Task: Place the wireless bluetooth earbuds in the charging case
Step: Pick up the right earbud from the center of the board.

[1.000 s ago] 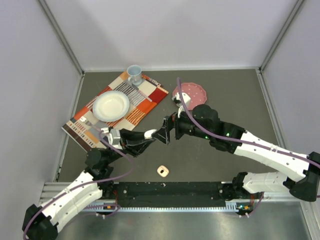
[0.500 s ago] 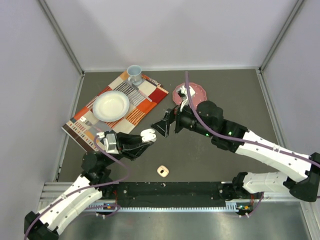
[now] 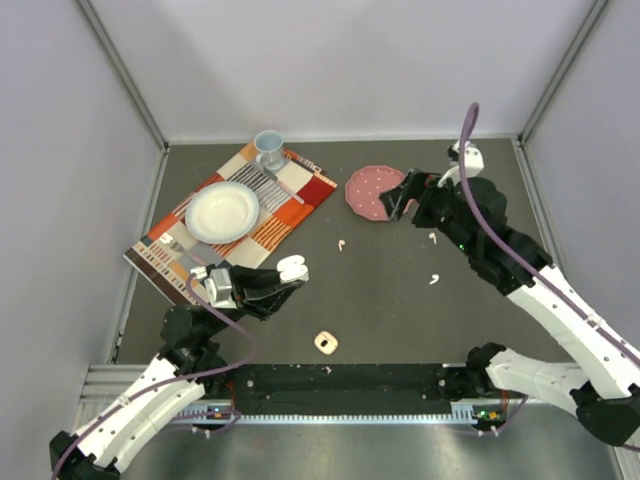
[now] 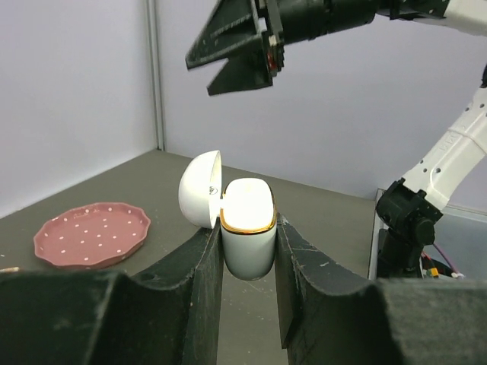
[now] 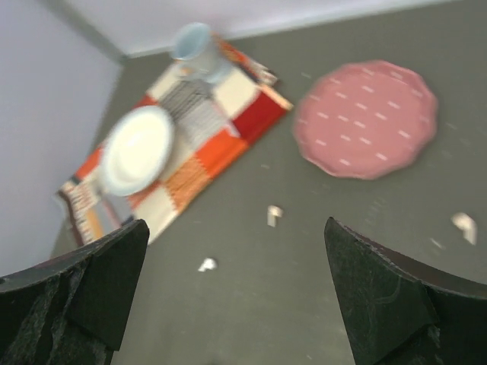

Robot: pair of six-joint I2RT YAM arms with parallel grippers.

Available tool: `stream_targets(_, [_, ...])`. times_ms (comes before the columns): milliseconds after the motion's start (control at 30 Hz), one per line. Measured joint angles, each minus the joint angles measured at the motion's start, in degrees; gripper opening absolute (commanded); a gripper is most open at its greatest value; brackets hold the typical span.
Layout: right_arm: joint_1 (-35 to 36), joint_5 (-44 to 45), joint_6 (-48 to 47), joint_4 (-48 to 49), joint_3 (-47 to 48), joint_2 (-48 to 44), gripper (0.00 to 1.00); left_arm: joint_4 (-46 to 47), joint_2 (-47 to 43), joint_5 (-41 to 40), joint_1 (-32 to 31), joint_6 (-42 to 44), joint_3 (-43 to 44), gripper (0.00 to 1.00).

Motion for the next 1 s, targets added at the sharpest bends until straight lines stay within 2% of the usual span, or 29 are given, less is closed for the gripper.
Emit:
stream_targets(233, [-15.8, -3.3, 4.4, -12.7, -4.0, -1.6, 0.99, -2.7, -1.4, -0.9, 0.0, 1.0, 0.0, 0.0])
stream_targets(400, [-28.0, -7.5, 4.3, -19.1, -5.2, 4.8, 0.99, -3.8, -1.4, -1.2, 0.0, 1.5, 0.0, 0.0])
stream_targets(567, [-29.1, -4.8, 7.0, -21.0, -12.6, 6.6, 0.99, -4.5, -1.4, -1.4, 0.0, 1.7, 0.0, 0.0])
stream_targets(733, [-29.1, -0.8, 16.4, -21.3, -17.9, 6.2, 0.95, -5.2, -1.4, -1.8, 0.0, 1.7, 0.0, 0.0])
stream_targets(1000, [-29.1, 1.8, 28.2, -21.2, -20.2, 8.0, 0.86, -6.0, -1.4, -2.8, 0.0, 2.3, 0.0, 0.0])
